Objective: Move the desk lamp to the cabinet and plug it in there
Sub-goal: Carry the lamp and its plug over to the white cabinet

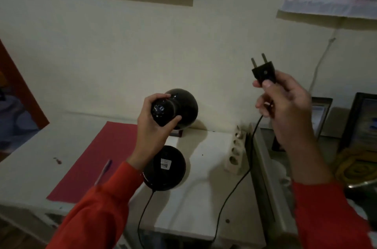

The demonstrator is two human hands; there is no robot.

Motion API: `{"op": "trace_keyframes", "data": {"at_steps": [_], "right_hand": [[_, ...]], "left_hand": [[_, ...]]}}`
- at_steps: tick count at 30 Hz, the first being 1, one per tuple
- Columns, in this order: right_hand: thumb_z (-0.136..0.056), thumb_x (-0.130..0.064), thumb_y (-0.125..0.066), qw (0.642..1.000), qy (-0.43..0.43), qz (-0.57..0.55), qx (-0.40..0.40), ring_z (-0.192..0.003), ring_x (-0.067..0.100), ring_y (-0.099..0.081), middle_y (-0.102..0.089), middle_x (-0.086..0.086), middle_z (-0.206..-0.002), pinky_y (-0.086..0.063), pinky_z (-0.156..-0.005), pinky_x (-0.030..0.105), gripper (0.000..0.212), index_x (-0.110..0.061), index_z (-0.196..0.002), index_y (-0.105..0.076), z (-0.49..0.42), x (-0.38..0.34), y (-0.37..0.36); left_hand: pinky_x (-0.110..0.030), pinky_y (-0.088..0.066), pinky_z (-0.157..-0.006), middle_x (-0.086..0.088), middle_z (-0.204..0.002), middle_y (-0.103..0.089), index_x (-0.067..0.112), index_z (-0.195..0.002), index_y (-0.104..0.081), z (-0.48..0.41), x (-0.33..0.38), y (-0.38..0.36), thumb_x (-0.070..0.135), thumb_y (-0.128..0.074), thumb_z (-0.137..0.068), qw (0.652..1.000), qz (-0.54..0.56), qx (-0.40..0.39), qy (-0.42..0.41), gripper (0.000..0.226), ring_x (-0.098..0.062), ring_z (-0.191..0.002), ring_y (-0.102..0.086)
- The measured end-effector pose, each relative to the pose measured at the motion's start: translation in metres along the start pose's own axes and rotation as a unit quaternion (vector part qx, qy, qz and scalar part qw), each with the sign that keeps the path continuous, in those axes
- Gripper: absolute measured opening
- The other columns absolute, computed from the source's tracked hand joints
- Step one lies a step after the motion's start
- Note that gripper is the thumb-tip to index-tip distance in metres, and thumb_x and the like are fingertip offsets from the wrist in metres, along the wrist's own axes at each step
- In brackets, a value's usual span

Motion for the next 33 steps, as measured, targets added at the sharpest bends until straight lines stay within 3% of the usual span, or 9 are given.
{"op": "trace_keyframes", "data": {"at_steps": [10,14,21,28,31,33], "right_hand": [[-0.085,-0.016,-0.060,0.997,0.077,0.004,-0.002,-0.049,0.008,-0.055,-0.074,0.000,-0.088,-0.040,-0.042,0.019,0.022,-0.025,-0.105,-0.064,-0.040,0.023,-0.023],[-0.083,-0.014,-0.060,0.996,0.077,0.033,0.023,-0.062,0.007,-0.060,-0.071,0.004,-0.095,-0.046,-0.053,0.015,0.025,-0.028,-0.104,-0.063,-0.038,0.052,-0.020],[-0.081,-0.019,-0.061,0.989,0.078,0.121,0.021,-0.084,0.010,-0.065,-0.069,0.011,-0.106,-0.052,-0.068,0.015,0.029,-0.033,-0.106,-0.060,-0.033,0.088,-0.014],[-0.087,-0.006,-0.059,0.993,0.044,0.111,0.013,-0.078,0.007,-0.072,-0.070,-0.004,-0.098,-0.056,-0.069,0.018,0.030,-0.028,-0.107,-0.059,-0.029,0.110,-0.009],[-0.087,-0.008,-0.059,0.994,0.039,0.104,0.010,-0.082,0.010,-0.073,-0.070,0.004,-0.104,-0.058,-0.073,0.020,0.028,-0.021,-0.112,-0.058,-0.032,0.111,-0.006],[-0.085,-0.013,-0.060,0.995,0.041,0.092,0.008,-0.085,0.013,-0.073,-0.070,0.006,-0.107,-0.058,-0.076,0.022,0.029,-0.019,-0.113,-0.059,-0.035,0.108,-0.005]], "left_hand": [[-0.016,-0.044,-0.097,0.011,-0.112,-0.054,0.010,-0.112,-0.051,-0.006,-0.041,-0.009,-0.004,-0.077,-0.068,0.999,0.004,0.015,0.031,0.053,-0.003,-0.109,-0.053],[-0.025,-0.046,-0.099,0.006,-0.114,-0.055,0.007,-0.114,-0.051,0.004,-0.054,-0.014,-0.004,-0.077,-0.068,0.999,-0.002,0.005,0.052,0.054,-0.010,-0.111,-0.055],[-0.024,-0.045,-0.099,0.003,-0.115,-0.057,0.007,-0.114,-0.051,0.008,-0.068,-0.017,-0.002,-0.078,-0.067,0.997,-0.019,0.002,0.080,0.055,-0.009,-0.110,-0.055],[-0.004,-0.042,-0.088,0.003,-0.111,-0.057,0.014,-0.111,-0.052,-0.002,-0.076,-0.024,0.001,-0.081,-0.063,0.991,-0.061,-0.024,0.114,0.058,-0.011,-0.105,-0.056],[-0.019,-0.046,-0.094,0.004,-0.115,-0.055,0.017,-0.116,-0.050,-0.002,-0.076,-0.024,0.006,-0.082,-0.062,0.988,-0.092,-0.037,0.117,0.064,-0.011,-0.107,-0.053],[-0.032,-0.040,-0.102,0.002,-0.125,-0.051,0.018,-0.124,-0.046,-0.002,-0.074,-0.023,0.013,-0.083,-0.063,0.983,-0.143,-0.053,0.106,0.072,-0.018,-0.119,-0.046]]}}
Point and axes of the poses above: each hand's wrist, its own z-axis away from the middle knuckle, its own y-axis out of the back of the hand, x = y × z, the point moved 6 cm from there along -z, towards the middle knuckle
